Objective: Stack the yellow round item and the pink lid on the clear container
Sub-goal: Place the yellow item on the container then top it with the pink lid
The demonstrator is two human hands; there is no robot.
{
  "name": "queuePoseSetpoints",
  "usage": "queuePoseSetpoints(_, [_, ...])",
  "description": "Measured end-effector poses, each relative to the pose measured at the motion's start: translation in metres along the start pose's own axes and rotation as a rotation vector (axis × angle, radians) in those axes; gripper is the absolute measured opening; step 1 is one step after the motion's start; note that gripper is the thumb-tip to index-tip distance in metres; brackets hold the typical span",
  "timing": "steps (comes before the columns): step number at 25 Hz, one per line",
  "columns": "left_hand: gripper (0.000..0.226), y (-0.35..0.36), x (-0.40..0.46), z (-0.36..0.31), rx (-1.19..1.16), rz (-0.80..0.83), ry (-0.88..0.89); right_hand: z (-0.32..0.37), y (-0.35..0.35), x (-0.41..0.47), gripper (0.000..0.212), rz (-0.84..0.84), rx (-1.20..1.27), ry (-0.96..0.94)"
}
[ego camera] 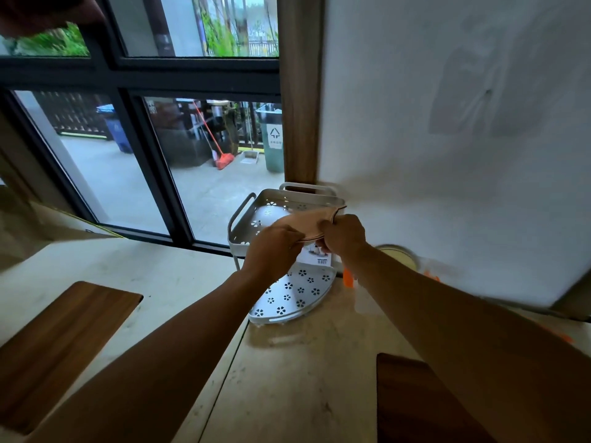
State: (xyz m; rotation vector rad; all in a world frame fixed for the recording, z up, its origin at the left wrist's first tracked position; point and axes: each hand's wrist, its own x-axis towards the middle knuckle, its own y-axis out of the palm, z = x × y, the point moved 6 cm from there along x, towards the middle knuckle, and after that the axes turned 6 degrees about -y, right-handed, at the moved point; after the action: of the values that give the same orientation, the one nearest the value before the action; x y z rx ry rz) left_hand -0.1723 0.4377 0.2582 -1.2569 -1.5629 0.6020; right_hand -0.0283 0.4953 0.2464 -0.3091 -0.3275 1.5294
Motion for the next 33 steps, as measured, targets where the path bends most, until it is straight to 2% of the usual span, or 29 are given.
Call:
queuePoseSetpoints(3, [0.022,-0.02,-0.005,-0.011,-0.039,-0.043,-0.066,0.035,-0.01,-0.008,0.028,-0.005,-0.076,-0.181])
queuePoseSetpoints(6, [0.016,-0.047,-0.01,-0.033,-0.079,-0.125,-0.061,0.066,-0.026,-0.025,0.028,-0.026,-0.024,-0.296])
queuePoseSetpoints(8, [0.015,-0.061,-0.012,-0.048,-0.133,-0.117,-0.053,0.082,-0.042,-0.038,0.028,-0.021,-0.047,-0.369])
queuePoseSetpoints(12, [0.03,-0.078,-0.019,-0.083,-0.283,-0.064,-0.037,0.1,-0.085,-0.067,0.028,0.021,-0.24,-0.573])
queuePoseSetpoints(16, [0.031,-0.082,-0.015,-0.102,-0.368,-0.091,-0.164,0.098,-0.128,-0.093,0.043,0.051,-0.5,-0.702])
queuePoseSetpoints(19, [0.04,-0.072,-0.017,-0.119,-0.325,-0.069,-0.119,0.084,-0.155,-0.102,0.028,0.079,-0.623,-0.718])
queuePoseSetpoints(23, [0.018,-0.061,-0.027,-0.141,-0.371,-0.081,0.04,0.057,-0.187,-0.112,0.019,0.101,-0.609,-0.722])
queuePoseSetpoints(26, [0.021,-0.046,-0.026,-0.14,-0.365,0.033,-0.019,0.04,-0.205,-0.111,0.013,0.09,-0.568,-0.707])
queuePoseSetpoints(30, [0.018,-0.034,-0.019,-0.149,-0.294,0.075,0.008,0.022,-0.218,-0.103,0.022,0.076,-0.528,-0.673])
queuePoseSetpoints(33, [0.011,-0.019,-0.01,-0.144,-0.278,0.119,-0.044,0.006,-0.221,-0.088,0.023,0.056,-0.492,-0.615])
